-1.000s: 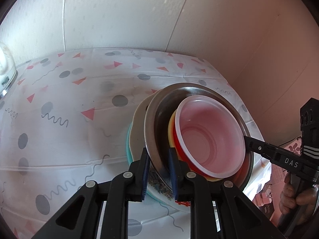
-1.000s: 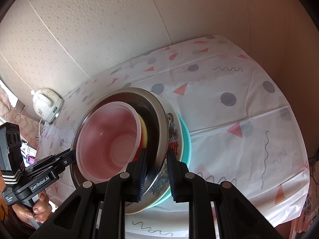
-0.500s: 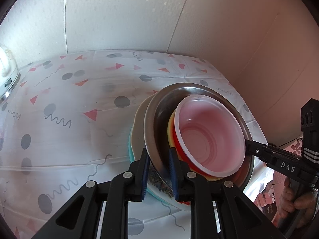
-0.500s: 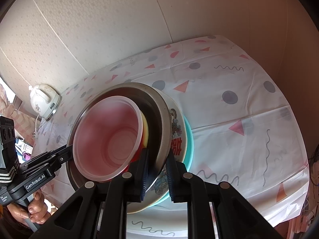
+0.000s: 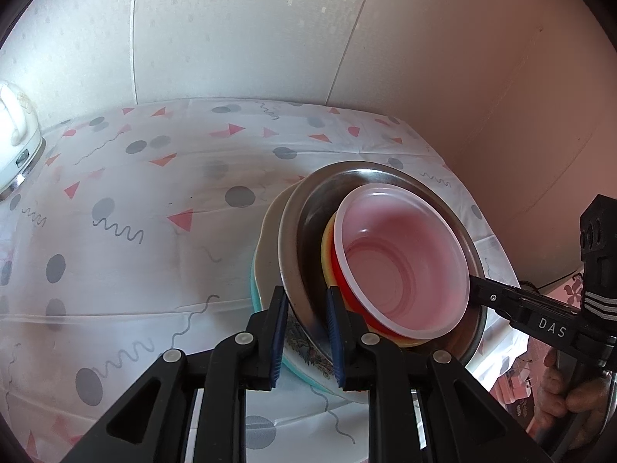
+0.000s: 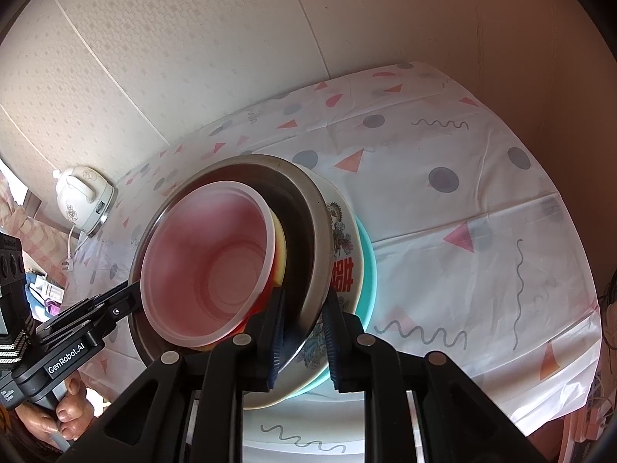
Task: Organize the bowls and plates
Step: 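Lift the nested steel bowl with both grippers and lower it into the large red-character bowl, then open both grippers and withdraw them from the steel bowl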
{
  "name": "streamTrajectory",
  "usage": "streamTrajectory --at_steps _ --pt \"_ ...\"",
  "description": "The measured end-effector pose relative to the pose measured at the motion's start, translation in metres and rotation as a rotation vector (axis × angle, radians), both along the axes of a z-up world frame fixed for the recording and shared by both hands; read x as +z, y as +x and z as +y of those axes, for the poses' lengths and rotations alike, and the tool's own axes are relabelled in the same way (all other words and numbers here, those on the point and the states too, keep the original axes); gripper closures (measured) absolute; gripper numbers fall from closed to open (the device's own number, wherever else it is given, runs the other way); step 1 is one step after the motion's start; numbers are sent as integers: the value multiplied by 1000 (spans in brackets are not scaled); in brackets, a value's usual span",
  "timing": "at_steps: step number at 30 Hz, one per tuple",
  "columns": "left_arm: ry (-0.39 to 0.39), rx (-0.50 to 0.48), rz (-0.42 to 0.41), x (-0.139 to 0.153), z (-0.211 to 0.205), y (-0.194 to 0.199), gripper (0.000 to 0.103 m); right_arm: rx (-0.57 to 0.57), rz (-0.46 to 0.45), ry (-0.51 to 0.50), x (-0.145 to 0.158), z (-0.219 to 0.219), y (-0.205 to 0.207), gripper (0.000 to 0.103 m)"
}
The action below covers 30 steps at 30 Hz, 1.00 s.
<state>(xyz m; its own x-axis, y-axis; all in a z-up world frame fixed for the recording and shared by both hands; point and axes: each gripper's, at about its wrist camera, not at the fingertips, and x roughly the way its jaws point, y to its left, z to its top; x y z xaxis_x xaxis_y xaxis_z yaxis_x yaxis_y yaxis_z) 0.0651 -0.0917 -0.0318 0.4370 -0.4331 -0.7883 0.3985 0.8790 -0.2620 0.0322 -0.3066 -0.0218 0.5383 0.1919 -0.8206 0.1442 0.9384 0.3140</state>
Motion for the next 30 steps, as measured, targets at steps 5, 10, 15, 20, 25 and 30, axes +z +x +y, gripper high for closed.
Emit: streamTrajectory --at_steps 5,10,15,20,25,30 --pt "-4 20 -27 7 5 -5 80 -13 -27 -4 8 -1 -5 76" --pt "-4 62 -78 18 14 -11 70 -42 -49 -11 17 -2 -10 73" --pt "13 114 -134 29 22 -19 66 -87 -95 -79 33 5 -18 69" --pt "54 167 -201 39 26 -29 60 -118 -149 -173 43 25 -26 66" --pt "77 192 -259 47 29 -38 54 -107 -178 -231 43 49 -29 65" --pt "81 193 -286 52 30 -45 51 -74 -191 -255 44 63 -30 65"
